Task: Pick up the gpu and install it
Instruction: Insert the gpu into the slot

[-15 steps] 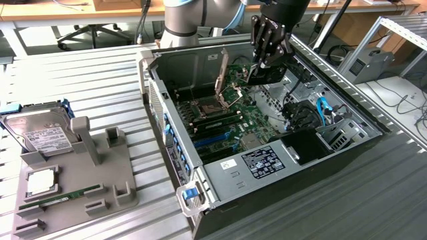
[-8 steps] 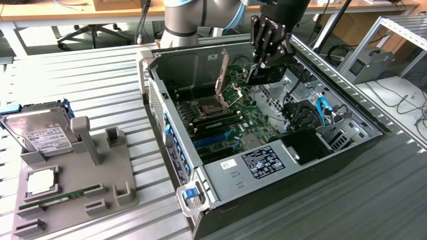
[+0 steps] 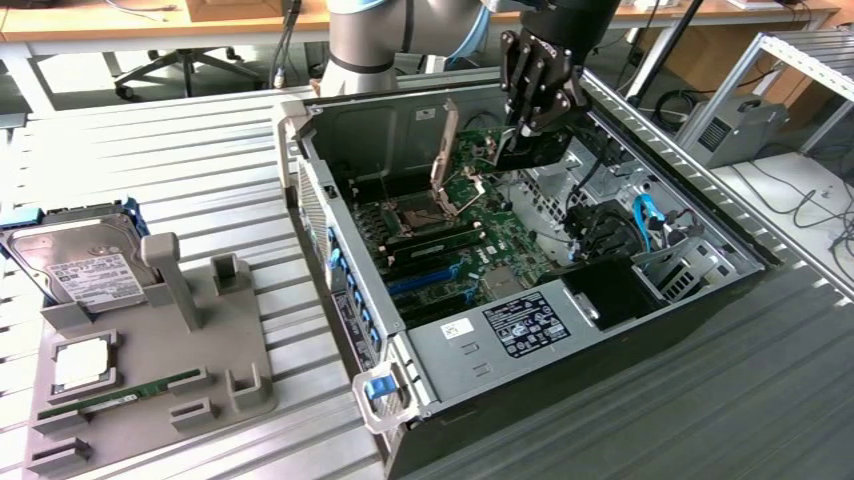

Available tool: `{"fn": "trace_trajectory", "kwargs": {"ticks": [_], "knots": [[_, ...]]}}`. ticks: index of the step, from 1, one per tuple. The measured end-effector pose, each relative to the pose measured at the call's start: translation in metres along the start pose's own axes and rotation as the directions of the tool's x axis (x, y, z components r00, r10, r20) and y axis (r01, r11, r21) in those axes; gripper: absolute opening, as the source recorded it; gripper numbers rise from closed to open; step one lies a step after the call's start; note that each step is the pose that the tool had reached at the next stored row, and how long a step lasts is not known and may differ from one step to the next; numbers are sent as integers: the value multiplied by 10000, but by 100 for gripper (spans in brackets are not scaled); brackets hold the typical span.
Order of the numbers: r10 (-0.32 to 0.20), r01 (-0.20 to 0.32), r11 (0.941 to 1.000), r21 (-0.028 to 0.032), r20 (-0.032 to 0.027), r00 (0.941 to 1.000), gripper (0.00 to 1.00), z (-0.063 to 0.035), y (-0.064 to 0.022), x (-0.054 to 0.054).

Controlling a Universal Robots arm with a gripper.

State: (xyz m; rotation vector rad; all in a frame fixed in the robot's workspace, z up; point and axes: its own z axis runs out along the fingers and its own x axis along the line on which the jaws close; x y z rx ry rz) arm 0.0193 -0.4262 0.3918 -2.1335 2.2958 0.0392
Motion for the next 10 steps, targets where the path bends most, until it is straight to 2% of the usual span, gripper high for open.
{"fn": "trace_trajectory", "kwargs": {"ticks": [10], "knots": [[-281, 281, 9996, -6, -2, 9996, 26, 1, 0, 1]]}}
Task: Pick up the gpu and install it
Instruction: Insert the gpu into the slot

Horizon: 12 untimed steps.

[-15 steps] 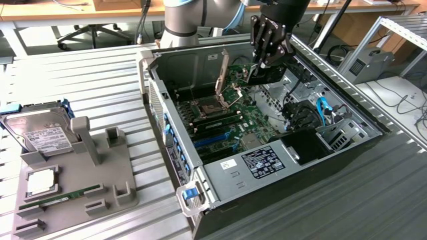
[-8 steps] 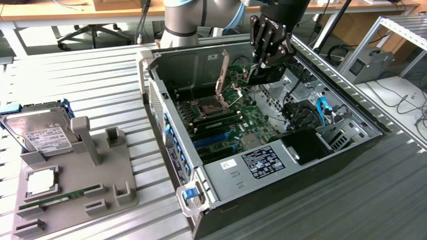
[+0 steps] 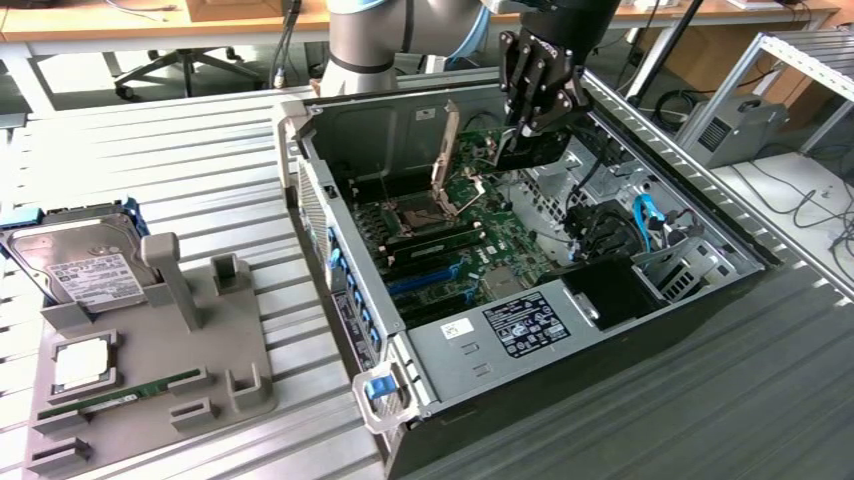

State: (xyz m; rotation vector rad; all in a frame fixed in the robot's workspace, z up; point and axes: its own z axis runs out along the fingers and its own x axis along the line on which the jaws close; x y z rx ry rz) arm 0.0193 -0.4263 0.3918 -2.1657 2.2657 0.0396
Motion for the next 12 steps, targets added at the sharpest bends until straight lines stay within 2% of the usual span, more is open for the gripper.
{"fn": "trace_trajectory", "kwargs": {"ticks": [12], "knots": [[-326, 326, 9995, -7, -5, 9995, 26, 0, 0, 0]]}}
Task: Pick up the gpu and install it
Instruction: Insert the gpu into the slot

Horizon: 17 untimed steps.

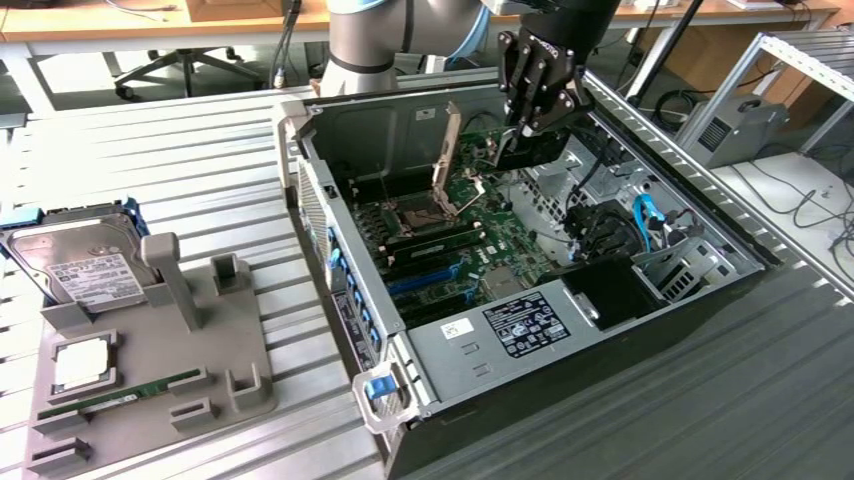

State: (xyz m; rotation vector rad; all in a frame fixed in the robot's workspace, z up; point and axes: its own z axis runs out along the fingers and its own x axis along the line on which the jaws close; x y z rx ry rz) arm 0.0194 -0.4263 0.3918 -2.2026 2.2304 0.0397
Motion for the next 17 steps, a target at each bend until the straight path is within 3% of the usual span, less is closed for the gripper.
{"fn": "trace_trajectory", "kwargs": {"ticks": [17], "knots": [[-551, 551, 9985, -13, -7, 9985, 26, 0, 0, 0]]}}
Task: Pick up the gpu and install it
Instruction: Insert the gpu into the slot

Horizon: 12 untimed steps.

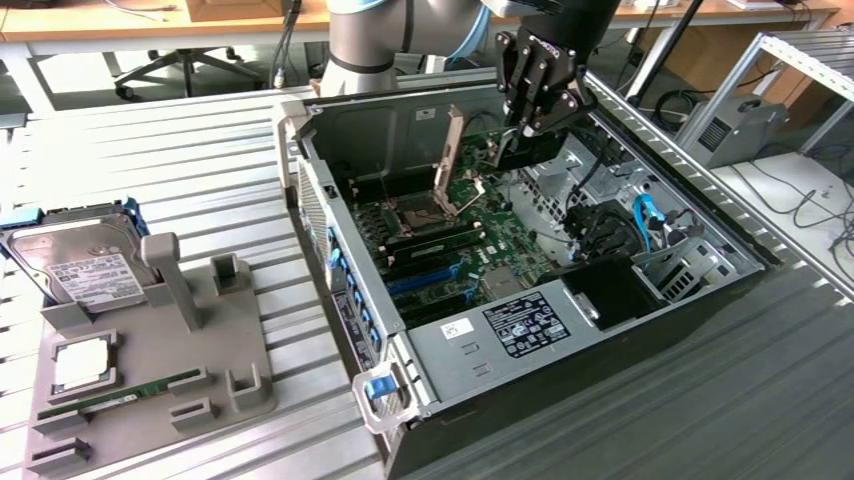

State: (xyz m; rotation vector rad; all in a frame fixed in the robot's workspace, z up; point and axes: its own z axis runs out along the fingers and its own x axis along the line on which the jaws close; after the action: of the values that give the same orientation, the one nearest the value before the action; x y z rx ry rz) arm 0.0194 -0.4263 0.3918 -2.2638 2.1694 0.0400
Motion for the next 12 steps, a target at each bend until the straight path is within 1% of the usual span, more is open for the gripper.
{"fn": "trace_trajectory", "kwargs": {"ticks": [12], "knots": [[-348, 348, 9994, -8, -5, 9994, 26, 0, 0, 0]]}}
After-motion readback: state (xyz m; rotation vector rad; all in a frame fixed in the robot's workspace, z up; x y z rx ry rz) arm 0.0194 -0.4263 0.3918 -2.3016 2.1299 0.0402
